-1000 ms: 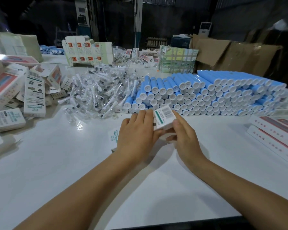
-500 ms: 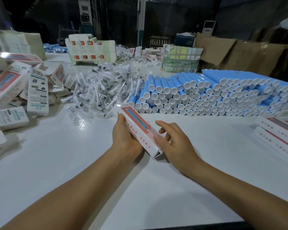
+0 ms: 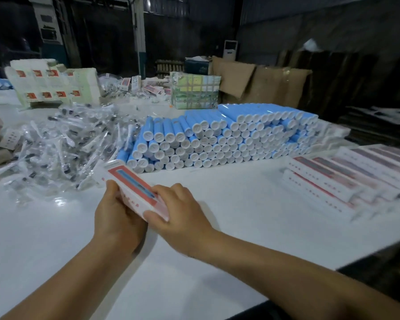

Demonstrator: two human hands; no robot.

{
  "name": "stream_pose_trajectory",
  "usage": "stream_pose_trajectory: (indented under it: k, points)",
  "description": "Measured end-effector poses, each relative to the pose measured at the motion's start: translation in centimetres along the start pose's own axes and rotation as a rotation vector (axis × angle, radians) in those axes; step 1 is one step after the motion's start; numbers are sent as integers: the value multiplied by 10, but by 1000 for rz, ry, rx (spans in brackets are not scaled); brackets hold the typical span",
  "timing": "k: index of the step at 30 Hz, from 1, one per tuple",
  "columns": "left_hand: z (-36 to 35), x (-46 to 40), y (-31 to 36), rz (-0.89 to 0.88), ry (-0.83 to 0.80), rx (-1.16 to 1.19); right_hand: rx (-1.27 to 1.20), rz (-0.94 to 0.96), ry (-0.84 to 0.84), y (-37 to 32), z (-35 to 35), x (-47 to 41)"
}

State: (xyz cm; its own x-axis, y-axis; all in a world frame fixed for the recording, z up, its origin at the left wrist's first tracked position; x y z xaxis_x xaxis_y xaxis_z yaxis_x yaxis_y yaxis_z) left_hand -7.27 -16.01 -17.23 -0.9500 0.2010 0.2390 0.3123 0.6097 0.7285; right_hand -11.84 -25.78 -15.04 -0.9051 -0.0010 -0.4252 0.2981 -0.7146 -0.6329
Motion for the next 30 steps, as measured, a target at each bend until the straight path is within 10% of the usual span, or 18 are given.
stream_pose_trajectory:
  k: [10,20,30]
  points:
    - [23,-41,-9,-30,-147,-299,241,-34,251,37,140,-1]
    - [24,-45,-7,-87,-227,-365,975,-782,405,180,351,104]
    - [-2,-8,-12,-93,-257,-495,947,-852,545,196,388,113]
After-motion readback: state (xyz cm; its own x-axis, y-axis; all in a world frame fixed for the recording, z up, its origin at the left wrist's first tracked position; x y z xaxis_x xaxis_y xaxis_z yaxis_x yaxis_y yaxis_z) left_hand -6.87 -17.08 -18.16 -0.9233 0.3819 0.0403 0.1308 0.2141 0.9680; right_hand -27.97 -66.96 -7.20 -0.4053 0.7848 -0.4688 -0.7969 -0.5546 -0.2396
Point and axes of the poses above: each hand's wrist, its own x-axis away from the middle knuckle, its own z-axis out of the back of the hand, y = z × x, the point moved 6 cm from there along -x, towards the middle knuckle, and after that the axes turned 9 degrees about -x, right-handed, at the moved point
